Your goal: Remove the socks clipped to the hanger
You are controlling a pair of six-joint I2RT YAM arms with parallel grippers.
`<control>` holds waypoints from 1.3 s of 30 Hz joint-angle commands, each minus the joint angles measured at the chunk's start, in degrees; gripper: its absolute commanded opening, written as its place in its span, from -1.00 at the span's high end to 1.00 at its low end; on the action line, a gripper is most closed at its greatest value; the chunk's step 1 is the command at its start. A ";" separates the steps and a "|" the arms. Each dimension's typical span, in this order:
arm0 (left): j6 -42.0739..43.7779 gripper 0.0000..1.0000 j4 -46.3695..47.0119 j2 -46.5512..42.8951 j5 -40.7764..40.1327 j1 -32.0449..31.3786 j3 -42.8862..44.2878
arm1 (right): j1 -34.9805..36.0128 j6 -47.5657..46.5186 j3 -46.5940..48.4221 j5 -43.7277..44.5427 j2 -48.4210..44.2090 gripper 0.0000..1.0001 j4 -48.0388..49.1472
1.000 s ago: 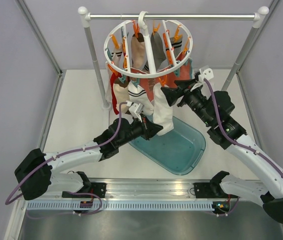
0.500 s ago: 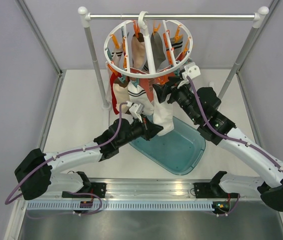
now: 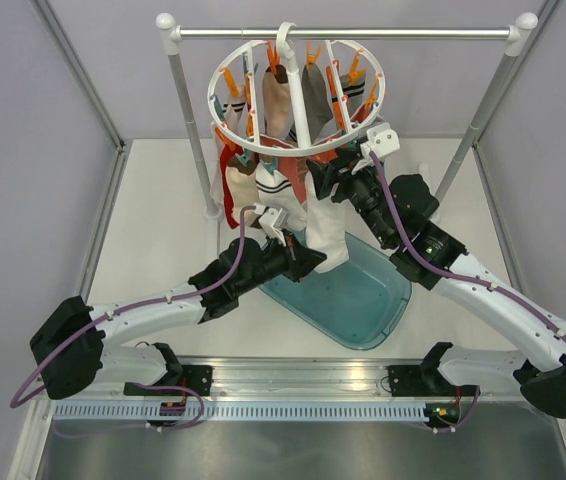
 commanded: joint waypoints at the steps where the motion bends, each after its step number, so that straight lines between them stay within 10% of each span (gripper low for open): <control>1: 0.33 0.95 0.99 0.39 -0.79 -0.59 1.99 | 0.13 -1.27 2.46 2.12 -0.63 -0.30 2.64; 11: 0.50 0.95 -0.16 0.56 -1.23 -0.85 2.00 | 0.21 -1.28 1.58 2.91 -1.86 0.61 3.26; 23: 0.15 0.95 -0.60 5.30 -1.32 -1.55 3.31 | 0.21 -1.28 0.79 3.26 -2.47 0.67 2.82; 31: 1.11 -0.28 0.37 7.42 -1.06 -2.17 3.84 | 0.21 -1.28 0.35 3.44 -2.38 0.51 2.82; 39: 5.77 -0.49 1.16 1.01 -0.71 -2.34 -0.63 | 0.21 -1.10 0.18 3.44 -2.30 0.48 2.82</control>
